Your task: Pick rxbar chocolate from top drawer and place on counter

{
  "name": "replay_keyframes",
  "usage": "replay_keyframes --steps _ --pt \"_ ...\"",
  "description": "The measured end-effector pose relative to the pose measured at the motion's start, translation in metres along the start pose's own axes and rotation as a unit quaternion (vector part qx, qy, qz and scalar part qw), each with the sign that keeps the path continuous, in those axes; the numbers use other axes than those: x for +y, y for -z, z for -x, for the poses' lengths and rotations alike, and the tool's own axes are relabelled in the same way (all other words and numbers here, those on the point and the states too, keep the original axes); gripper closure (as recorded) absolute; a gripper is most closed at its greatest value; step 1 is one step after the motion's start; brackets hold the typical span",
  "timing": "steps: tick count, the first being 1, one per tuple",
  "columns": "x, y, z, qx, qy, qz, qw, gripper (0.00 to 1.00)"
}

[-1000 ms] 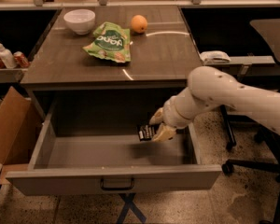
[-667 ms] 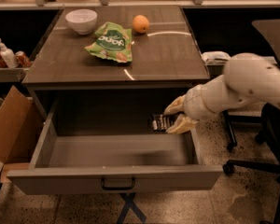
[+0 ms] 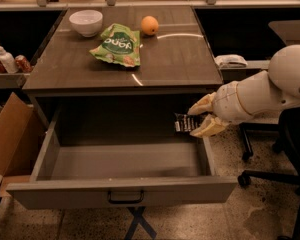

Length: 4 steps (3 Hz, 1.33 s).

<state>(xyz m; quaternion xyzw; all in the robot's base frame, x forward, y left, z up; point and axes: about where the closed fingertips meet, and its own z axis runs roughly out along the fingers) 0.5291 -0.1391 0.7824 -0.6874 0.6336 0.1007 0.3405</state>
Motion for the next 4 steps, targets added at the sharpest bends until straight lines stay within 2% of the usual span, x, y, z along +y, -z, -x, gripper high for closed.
replay_keyframes --steps 1,2,3,4 --pt "-0.011 0.006 0.010 -0.017 0.007 -0.016 0.9997 1.00" --pt "-0.050 0.015 0.039 -0.031 0.045 -0.034 0.9979 1.00" --pt "-0.103 0.016 0.079 -0.049 0.086 -0.056 0.9935 1.00" --pt "-0.151 0.008 0.107 -0.065 0.095 -0.088 0.9894 1.00"
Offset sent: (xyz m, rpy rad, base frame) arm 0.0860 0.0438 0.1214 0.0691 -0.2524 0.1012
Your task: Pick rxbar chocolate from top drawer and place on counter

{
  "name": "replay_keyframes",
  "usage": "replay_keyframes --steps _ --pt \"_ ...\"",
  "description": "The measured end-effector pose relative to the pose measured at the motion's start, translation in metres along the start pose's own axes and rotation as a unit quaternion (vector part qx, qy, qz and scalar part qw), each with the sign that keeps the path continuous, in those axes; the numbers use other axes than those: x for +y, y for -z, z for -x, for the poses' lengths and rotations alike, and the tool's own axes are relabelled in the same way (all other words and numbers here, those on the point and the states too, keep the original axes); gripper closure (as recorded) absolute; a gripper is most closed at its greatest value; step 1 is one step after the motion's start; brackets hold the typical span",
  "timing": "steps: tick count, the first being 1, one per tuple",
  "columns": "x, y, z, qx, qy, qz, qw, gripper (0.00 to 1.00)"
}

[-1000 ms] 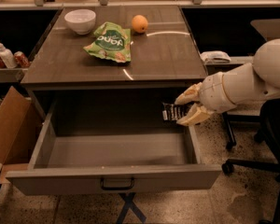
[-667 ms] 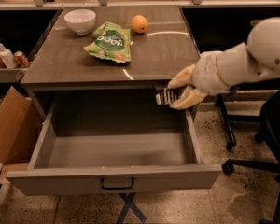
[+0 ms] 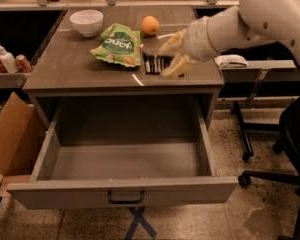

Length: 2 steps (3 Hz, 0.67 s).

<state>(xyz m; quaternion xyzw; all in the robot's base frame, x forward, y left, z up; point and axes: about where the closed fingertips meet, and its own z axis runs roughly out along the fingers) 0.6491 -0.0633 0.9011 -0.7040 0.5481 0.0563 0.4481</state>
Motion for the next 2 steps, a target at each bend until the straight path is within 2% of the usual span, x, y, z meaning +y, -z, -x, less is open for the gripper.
replay_keyframes --steps 1,2 --pt "-0.041 -0.025 -0.002 -0.007 -0.024 -0.038 0.9990 1.00" --pt "-0.074 -0.051 -0.017 0.003 -0.078 -0.077 0.9939 0.74"
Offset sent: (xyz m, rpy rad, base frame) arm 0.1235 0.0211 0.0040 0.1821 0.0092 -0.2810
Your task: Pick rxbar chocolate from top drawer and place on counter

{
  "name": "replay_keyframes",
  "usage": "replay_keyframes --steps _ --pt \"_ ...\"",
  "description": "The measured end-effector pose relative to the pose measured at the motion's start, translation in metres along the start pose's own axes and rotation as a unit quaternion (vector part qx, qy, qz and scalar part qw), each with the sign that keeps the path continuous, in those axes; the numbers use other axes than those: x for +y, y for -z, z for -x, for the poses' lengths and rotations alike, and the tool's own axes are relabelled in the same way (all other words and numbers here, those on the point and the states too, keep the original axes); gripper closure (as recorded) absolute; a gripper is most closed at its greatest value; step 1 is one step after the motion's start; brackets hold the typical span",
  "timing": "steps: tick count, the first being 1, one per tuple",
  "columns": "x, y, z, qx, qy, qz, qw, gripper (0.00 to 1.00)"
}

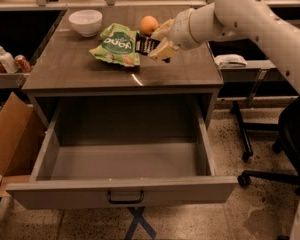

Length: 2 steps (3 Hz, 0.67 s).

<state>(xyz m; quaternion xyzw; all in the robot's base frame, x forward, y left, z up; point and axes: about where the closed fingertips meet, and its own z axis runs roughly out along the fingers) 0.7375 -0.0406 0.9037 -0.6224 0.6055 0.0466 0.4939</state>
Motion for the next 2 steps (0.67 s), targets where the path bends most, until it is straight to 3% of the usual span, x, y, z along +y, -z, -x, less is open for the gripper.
replay_keyframes --steps 1,2 --pt "-0.013 -0.017 -0.009 0.016 -0.031 -0.024 0.9991 0.50" --pt "-0.017 -0.030 -0.017 0.030 -0.045 -0.028 0.9981 0.26"
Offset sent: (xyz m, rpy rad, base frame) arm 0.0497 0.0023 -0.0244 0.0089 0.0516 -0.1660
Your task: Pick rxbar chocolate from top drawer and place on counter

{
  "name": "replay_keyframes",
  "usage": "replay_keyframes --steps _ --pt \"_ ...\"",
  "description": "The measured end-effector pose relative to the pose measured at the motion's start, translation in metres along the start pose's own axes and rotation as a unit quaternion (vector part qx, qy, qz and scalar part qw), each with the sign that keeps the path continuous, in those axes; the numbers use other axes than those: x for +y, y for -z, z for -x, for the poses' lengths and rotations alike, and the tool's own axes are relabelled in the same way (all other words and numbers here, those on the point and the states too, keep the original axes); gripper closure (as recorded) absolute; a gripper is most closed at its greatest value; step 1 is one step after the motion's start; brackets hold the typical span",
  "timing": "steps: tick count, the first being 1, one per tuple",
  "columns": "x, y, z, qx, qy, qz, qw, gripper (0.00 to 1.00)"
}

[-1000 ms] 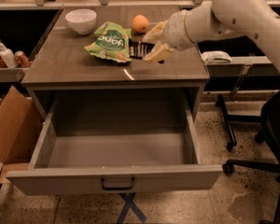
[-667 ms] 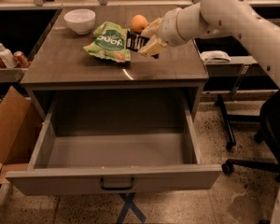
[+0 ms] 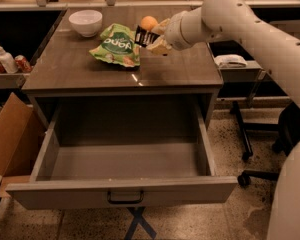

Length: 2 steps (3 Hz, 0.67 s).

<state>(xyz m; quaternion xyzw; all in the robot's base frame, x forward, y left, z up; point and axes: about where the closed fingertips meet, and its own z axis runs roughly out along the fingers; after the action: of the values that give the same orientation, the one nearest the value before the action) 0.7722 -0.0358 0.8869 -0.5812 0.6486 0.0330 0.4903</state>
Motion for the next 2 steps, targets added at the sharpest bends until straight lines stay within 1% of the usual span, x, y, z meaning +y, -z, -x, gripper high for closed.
replay_keyframes --steps 1,2 --pt "-0.0011 -0.0074 -0.0027 0.010 -0.003 0.000 0.9999 0.05" --pt "-0.0021 -0.0003 -0.0071 0.019 -0.005 -0.005 0.9998 0.00"
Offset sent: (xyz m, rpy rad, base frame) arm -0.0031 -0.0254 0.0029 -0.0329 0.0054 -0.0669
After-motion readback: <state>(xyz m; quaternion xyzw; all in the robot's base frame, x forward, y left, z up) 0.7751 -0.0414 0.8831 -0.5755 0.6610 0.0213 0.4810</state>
